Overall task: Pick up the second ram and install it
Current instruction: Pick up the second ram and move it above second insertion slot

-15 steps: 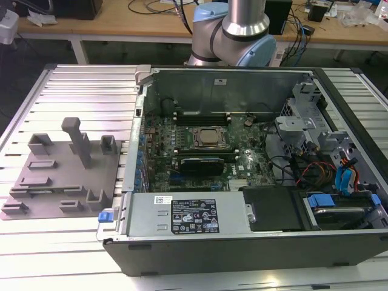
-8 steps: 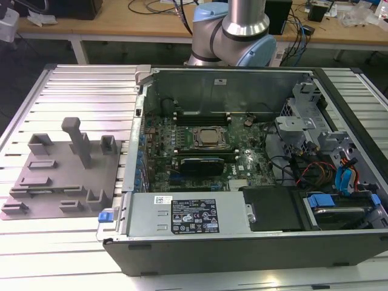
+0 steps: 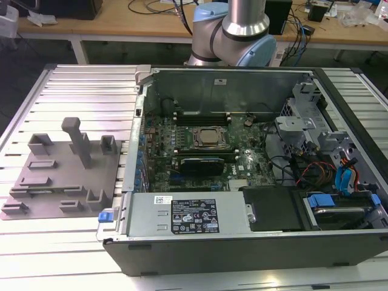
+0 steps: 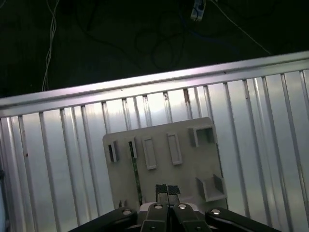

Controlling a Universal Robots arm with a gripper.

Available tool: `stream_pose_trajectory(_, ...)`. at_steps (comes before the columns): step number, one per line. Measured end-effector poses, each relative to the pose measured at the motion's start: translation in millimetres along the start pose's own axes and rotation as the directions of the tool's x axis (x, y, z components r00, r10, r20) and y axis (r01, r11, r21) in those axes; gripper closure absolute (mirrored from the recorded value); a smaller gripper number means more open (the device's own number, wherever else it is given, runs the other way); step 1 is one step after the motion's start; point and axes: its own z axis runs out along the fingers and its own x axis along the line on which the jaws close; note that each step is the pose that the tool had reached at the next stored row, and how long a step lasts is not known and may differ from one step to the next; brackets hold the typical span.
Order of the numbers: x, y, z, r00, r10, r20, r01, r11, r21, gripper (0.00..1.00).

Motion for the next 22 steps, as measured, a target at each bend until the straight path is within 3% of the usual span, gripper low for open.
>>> stream_pose_trajectory(5,0.0,0.0,0.0,0.9971,-0.076,-0.0033,0.076,0.9971,-0.0020,0.92)
stream_pose_trajectory(9,0.0,0.0,0.0,0.9904,-0.138,-0.0059,0.138,0.9904,-0.0037,0.92)
stream_pose_trajectory(13,0.0,0.0,0.0,0.9899,-0.142,-0.0061,0.142,0.9899,-0.0038,0.91)
stream_pose_trajectory(16,0.0,0.0,0.0,0.9897,-0.143,-0.0061,0.143,0.9898,-0.0038,0.73)
stream_pose_trajectory(18,0.0,0.0,0.0,0.9897,-0.143,-0.0061,0.143,0.9897,-0.0039,0.73)
stream_pose_trajectory(19,0.0,0.0,0.0,0.9896,-0.143,-0.0061,0.143,0.9897,-0.0039,0.66)
stream_pose_trajectory(20,-0.1,-0.2,0.1,0.9896,-0.144,-0.0060,0.144,0.9896,-0.0037,0.66)
stream_pose_trajectory(22,-0.8,-5.2,0.4,0.9896,-0.144,-0.0062,0.144,0.9896,-0.0039,0.66)
